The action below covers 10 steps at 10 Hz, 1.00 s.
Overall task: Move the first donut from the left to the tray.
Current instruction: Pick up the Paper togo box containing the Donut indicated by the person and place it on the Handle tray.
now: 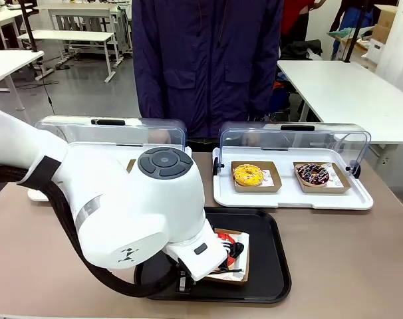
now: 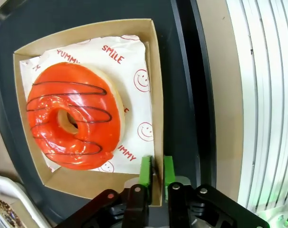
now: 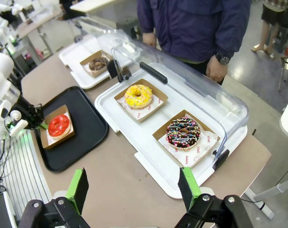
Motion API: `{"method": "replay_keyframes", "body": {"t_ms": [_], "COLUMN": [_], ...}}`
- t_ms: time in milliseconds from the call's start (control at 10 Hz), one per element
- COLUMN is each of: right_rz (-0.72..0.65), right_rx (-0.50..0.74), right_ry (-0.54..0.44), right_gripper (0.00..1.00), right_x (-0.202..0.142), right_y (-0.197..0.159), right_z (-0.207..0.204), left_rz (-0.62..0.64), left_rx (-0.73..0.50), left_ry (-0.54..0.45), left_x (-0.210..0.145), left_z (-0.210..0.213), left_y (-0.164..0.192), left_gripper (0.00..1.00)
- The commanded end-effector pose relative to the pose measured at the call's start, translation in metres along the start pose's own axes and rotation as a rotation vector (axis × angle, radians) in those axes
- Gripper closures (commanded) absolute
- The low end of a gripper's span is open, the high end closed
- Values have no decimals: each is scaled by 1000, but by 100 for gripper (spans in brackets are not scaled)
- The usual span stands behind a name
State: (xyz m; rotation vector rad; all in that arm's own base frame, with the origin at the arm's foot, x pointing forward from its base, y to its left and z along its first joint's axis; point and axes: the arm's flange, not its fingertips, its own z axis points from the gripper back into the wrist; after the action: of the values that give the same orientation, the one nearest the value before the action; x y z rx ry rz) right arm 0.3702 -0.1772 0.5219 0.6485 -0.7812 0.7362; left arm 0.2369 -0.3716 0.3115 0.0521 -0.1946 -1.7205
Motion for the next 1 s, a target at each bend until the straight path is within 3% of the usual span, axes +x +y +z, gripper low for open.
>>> {"method": "replay_keyframes", "body": {"t_ms": [0,100,200,600,800,900], "right_rz": [26,26,26,26,26,26], "right_rx": [5,5,5,5,5,5], "right_ry": [-30,-30,-30,-30,-30,-30], "right_gripper": [0,0,0,0,0,0], "right_x": [1,1,1,1,1,1], "right_y": [-2,-2,-2,-2,-2,-2], "right_z": [-1,-1,-1,-1,-1,-1], "left_rz": [36,41,48,-11,12,7], "left_rx": [19,30,50,57,45,87], "left_ry": [-19,-23,-26,-19,27,-11], "left_x": [3,2,0,-3,-12,1], "left_z": [6,15,28,91,93,89], "left_y": [-1,0,1,12,26,11], "left_gripper": [0,38,0,0,0,0]}}
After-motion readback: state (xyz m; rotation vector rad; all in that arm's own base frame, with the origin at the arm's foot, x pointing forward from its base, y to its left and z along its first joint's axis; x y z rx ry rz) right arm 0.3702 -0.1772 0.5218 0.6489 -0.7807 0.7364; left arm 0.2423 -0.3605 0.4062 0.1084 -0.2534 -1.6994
